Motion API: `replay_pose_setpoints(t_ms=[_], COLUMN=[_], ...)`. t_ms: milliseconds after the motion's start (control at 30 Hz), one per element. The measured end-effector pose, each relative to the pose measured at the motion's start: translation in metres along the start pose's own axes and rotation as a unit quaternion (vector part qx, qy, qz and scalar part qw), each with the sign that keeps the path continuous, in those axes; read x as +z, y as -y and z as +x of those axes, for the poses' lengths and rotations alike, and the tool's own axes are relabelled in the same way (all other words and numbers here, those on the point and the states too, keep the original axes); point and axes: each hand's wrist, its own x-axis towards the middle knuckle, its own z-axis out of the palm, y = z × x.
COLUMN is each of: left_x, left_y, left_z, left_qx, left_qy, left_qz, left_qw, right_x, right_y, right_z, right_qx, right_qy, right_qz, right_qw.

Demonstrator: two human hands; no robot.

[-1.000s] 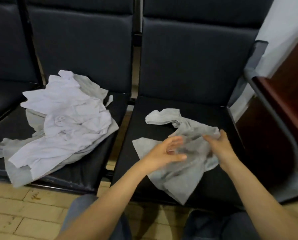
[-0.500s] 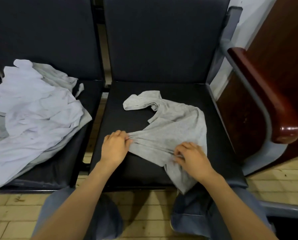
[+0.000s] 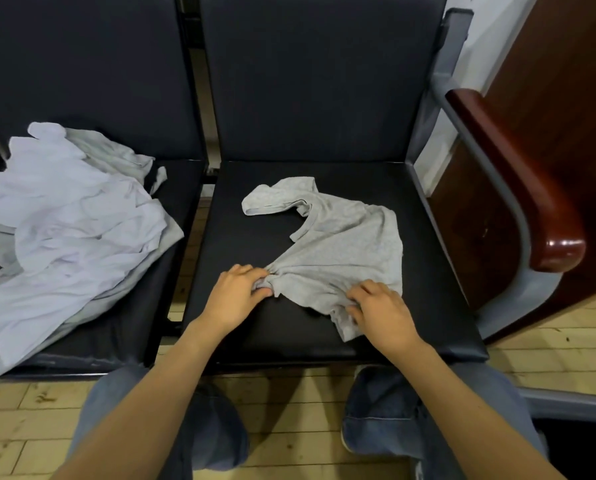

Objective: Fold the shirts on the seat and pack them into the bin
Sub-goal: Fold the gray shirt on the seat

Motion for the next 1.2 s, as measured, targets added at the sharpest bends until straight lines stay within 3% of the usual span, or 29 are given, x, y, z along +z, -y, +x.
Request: replay_pose_setpoints(t_ms=[167, 300, 400, 533, 767, 867, 967, 1033, 1133, 1200], left_x=[-0.015, -0.045, -0.082, -0.131, -0.189, -0.204, -0.211, -0.211, -0.208, -0.2], left_y=[-0.011, -0.021, -0.045, -0.077, -0.111, -0.111, -0.109, -0.109, -0.106, -0.099], left_z=[-0.017, -0.042, -0.056, -0.069, -0.092, -0.09, -0.084, -0.079, -0.074, -0.067], left_qx=[-0.005, -0.016, -0.038, -0.036, -0.017, -0.009, -0.01, -0.011, -0.018, -0.029], left_qy=[0.034, 0.035, -0.001, -0.069, -0.079, -0.099, -0.148, -0.163, -0.124, -0.061], left_qz=[0.011, -0.134, -0.249, -0.348, -0.512, -0.508, -0.427, -0.399, -0.388, -0.381], left_qw=[0.999, 0.99, 0.968, 0.934, 0.855, 0.855, 0.892, 0.902, 0.913, 0.922], right_x=[-0.007, -0.042, -0.081, -0.14, -0.205, -0.215, -0.217, -0.213, -0.197, -0.186], right_y=[-0.013, -0.012, -0.003, 0.016, 0.029, 0.029, 0.024, 0.017, 0.002, -0.007], right_z=[0.003, -0.007, -0.017, -0.032, -0.047, -0.049, -0.047, -0.043, -0.033, -0.027], right_qx=[0.036, 0.052, 0.069, 0.09, 0.072, 0.062, 0.066, 0.07, 0.073, 0.09], right_qy=[-0.054, -0.162, -0.202, -0.199, -0.206, -0.195, -0.193, -0.19, -0.207, -0.221], right_qz=[0.013, 0.145, 0.204, 0.331, 0.496, 0.495, 0.473, 0.42, 0.261, 0.182], right_qw=[0.998, 0.975, 0.955, 0.918, 0.84, 0.844, 0.857, 0.885, 0.94, 0.954])
